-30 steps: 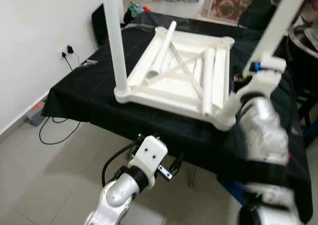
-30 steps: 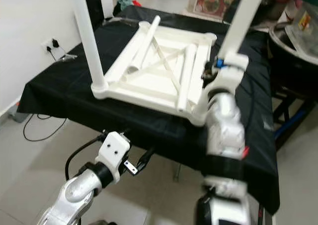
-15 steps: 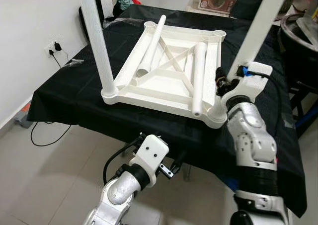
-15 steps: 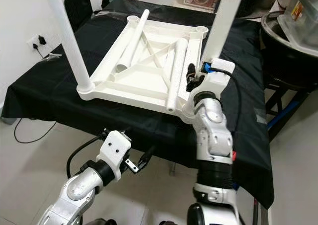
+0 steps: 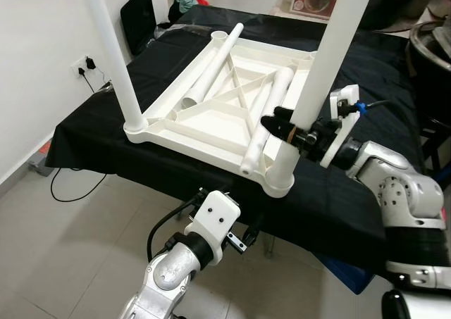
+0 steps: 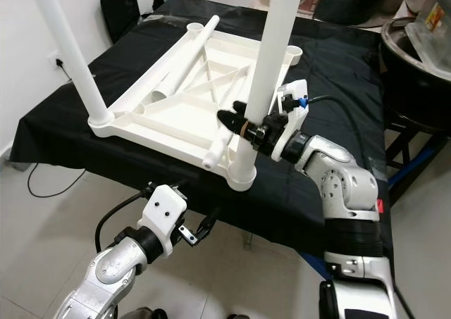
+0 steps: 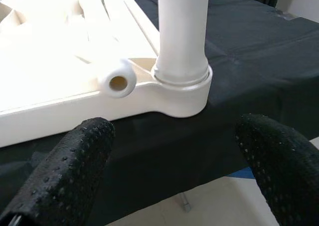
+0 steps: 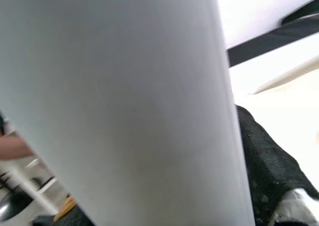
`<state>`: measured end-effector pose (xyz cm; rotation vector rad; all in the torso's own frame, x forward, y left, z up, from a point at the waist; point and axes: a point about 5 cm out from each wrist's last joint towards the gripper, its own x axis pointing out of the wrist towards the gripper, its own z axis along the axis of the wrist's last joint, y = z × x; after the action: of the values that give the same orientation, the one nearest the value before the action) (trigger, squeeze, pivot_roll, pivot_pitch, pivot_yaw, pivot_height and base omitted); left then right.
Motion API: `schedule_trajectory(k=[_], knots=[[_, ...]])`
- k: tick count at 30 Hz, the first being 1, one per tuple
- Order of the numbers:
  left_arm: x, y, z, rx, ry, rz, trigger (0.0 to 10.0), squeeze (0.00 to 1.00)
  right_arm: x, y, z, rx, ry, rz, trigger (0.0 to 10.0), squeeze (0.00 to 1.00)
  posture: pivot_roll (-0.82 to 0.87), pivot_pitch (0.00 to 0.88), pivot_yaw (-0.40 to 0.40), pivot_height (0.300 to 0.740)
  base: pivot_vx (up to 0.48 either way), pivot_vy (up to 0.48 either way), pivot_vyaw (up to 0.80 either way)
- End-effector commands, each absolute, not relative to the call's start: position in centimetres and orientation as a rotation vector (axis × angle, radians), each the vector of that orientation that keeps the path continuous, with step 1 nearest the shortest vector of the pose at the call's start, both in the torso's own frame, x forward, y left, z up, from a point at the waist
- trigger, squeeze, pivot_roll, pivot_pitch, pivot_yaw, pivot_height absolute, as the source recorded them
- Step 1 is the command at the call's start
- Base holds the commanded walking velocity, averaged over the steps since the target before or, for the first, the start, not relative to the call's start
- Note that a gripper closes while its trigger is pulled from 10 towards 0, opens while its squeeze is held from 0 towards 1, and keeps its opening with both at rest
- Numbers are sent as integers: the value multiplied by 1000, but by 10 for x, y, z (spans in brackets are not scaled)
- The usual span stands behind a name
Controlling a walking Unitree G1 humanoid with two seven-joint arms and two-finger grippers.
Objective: Building children table
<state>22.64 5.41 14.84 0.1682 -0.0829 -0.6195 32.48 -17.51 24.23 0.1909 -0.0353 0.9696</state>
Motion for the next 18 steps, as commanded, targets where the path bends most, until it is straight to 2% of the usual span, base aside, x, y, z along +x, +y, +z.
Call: schedule_trajectory(k=[1, 5, 6, 7, 13, 14, 16, 17, 18], knots=[[226, 54, 146, 170, -76, -616, 10000, 0, 322, -169, 253, 215, -80, 1083, 10000, 0, 124, 143, -47, 740, 0, 0, 0], [226, 54, 147, 170, -77, -616, 10000, 0, 324, -167, 253, 224, -72, 1116, 10000, 0, 125, 145, -48, 740, 0, 0, 0], [226, 54, 147, 170, -76, -615, 10000, 0, 325, -165, 252, 224, -73, 1140, 6902, 0, 128, 146, -49, 740, 0, 0, 0], [226, 54, 147, 170, -76, -614, 10000, 0, 327, -164, 250, 238, -71, 1149, 0, 0, 126, 147, -48, 740, 0, 0, 0], [226, 55, 146, 170, -75, -611, 10000, 0, 332, -167, 246, 235, -78, 1108, 0, 0, 128, 149, -47, 740, 0, 0, 0], [226, 55, 146, 170, -75, -610, 10000, 0, 337, -170, 245, 216, -87, 1054, 0, 0, 129, 149, -49, 740, 0, 0, 0], [226, 55, 146, 169, -74, -610, 10000, 0, 356, -185, 245, 173, -115, 770, 0, 0, 123, 151, -44, 740, 0, 0, 0], [226, 55, 146, 169, -74, -610, 10000, 0, 356, -185, 245, 173, -115, 770, 0, 0, 123, 151, -44, 740, 0, 0, 0], [226, 55, 146, 170, -73, -611, 10000, 0, 362, -192, 246, 165, -129, 655, 0, 0, 123, 151, -44, 740, 0, 0, 0]])
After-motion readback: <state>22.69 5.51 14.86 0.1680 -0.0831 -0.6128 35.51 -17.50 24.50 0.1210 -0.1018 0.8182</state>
